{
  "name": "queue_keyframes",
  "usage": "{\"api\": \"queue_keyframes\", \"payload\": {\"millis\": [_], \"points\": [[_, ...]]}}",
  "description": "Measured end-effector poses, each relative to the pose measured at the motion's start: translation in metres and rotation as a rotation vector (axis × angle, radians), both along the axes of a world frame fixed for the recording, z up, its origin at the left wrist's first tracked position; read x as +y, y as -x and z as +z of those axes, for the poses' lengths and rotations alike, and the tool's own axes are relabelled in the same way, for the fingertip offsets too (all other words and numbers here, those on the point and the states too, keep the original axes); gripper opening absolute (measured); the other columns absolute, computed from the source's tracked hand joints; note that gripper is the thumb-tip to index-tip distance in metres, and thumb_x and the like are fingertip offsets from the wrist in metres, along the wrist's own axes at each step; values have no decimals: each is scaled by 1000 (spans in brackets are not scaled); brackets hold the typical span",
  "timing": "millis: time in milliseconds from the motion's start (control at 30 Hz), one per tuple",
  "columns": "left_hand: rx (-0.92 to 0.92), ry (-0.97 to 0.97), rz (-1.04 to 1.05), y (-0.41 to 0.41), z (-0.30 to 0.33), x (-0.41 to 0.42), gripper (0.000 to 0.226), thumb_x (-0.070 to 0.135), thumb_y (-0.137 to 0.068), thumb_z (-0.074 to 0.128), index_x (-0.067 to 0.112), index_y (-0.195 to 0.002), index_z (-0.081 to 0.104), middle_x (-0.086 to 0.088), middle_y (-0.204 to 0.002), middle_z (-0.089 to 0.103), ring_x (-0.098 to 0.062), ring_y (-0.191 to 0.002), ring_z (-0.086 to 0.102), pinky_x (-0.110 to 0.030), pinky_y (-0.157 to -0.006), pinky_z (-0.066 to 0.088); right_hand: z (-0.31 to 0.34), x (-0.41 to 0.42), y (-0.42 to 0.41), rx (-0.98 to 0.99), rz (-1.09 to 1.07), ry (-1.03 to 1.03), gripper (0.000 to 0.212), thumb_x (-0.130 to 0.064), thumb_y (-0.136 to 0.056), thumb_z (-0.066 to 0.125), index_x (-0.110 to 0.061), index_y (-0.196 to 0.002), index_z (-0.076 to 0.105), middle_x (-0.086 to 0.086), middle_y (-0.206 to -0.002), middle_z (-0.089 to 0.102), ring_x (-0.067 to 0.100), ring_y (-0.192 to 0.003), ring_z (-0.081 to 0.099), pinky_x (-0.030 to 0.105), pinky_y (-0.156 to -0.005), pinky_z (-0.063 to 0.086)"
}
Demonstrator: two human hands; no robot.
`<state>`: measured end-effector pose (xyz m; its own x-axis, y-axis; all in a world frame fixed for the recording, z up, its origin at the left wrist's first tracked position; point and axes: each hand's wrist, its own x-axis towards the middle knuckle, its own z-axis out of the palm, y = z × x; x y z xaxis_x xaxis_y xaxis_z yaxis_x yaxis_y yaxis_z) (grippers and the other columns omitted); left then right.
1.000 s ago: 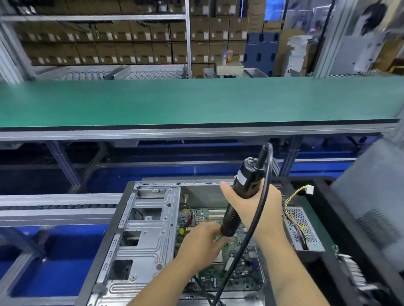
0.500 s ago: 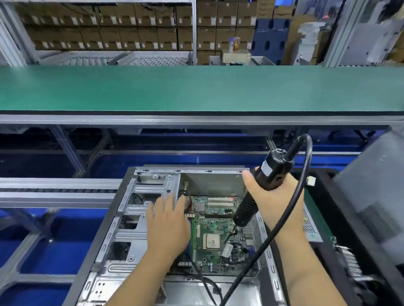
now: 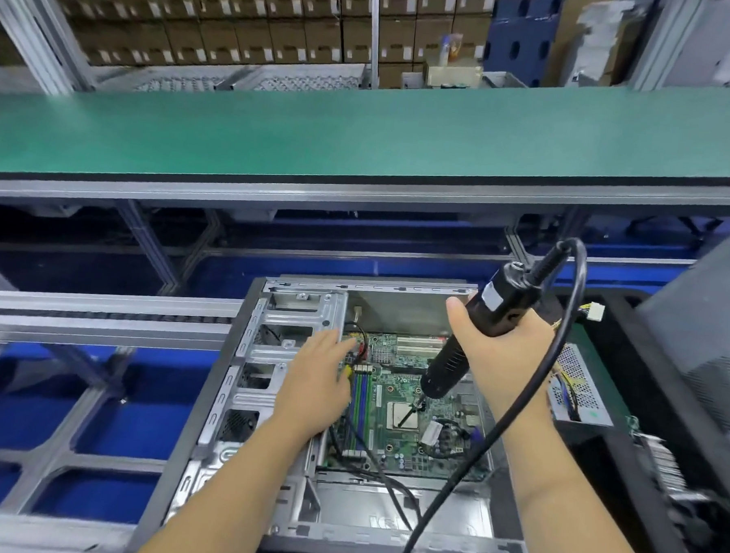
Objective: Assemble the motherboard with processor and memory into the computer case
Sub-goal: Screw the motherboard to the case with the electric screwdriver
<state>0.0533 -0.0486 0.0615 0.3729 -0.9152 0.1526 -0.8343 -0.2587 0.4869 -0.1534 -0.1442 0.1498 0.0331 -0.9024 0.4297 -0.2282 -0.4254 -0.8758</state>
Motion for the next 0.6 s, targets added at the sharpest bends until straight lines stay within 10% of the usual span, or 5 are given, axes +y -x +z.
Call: {"api": "queue_keyframes", "payload": {"millis": [367, 600], "points": [[146, 22, -63, -13, 8, -15, 53, 2, -90, 53, 29, -136, 53, 9, -146, 46, -10, -144, 29, -29, -118, 21, 7, -3, -3, -98, -16, -9, 38, -58, -70, 72, -22, -62, 59, -21, -67, 67, -5, -62, 63, 5, -61, 44], [-177, 102, -223, 41, 16, -23, 26, 13, -90, 56, 21, -111, 70, 5, -109, 66, -17, -104, 57, -40, -93, 50, 12, 1, 2, -76, 13, 6, 44, -55, -68, 74, -13, -66, 62, -13, -71, 68, 2, -63, 62, 7, -59, 45]]}}
